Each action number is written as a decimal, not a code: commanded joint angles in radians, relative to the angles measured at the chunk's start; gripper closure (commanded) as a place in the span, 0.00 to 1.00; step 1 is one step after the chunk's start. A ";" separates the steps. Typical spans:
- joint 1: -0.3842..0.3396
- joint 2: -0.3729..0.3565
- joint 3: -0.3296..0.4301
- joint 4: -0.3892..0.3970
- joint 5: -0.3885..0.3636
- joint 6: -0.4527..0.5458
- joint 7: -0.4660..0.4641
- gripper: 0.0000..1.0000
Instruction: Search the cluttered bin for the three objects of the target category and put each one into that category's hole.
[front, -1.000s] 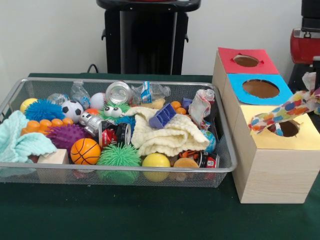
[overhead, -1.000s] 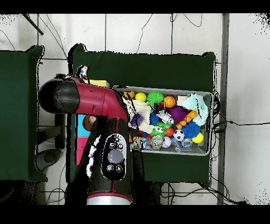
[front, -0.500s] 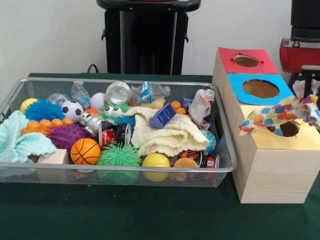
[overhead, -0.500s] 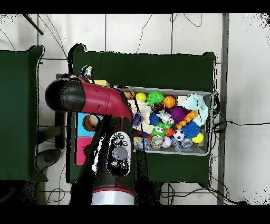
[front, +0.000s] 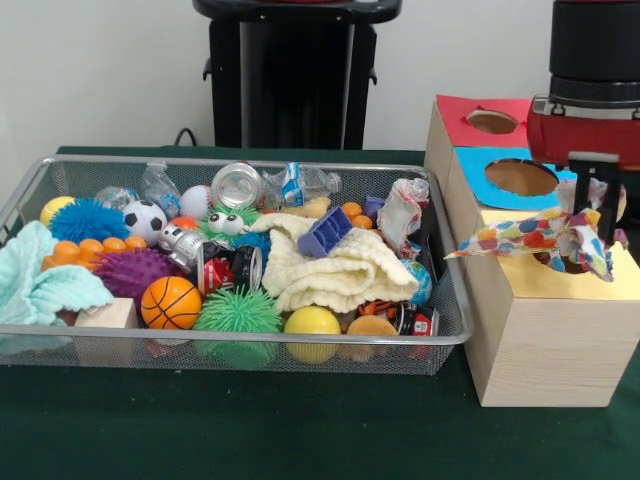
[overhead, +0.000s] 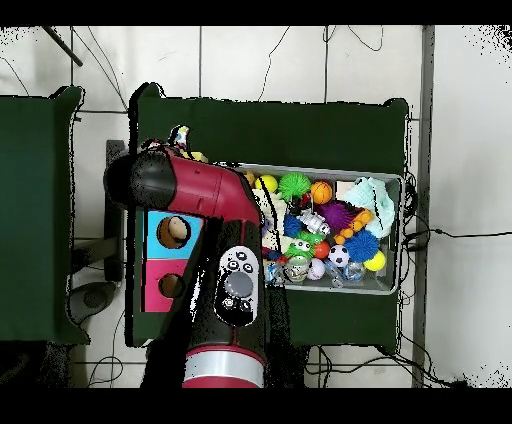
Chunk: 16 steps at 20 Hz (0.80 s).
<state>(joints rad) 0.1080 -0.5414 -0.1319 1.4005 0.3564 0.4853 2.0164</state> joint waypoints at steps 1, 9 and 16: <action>-0.023 0.052 0.004 0.083 -0.047 -0.051 0.140 1.00; 0.049 0.099 -0.123 0.019 -0.079 0.053 0.169 1.00; 0.067 0.120 -0.125 0.052 -0.035 0.089 0.180 1.00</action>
<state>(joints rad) 0.1730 -0.4779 -0.2583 1.3995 0.3566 0.4744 2.0164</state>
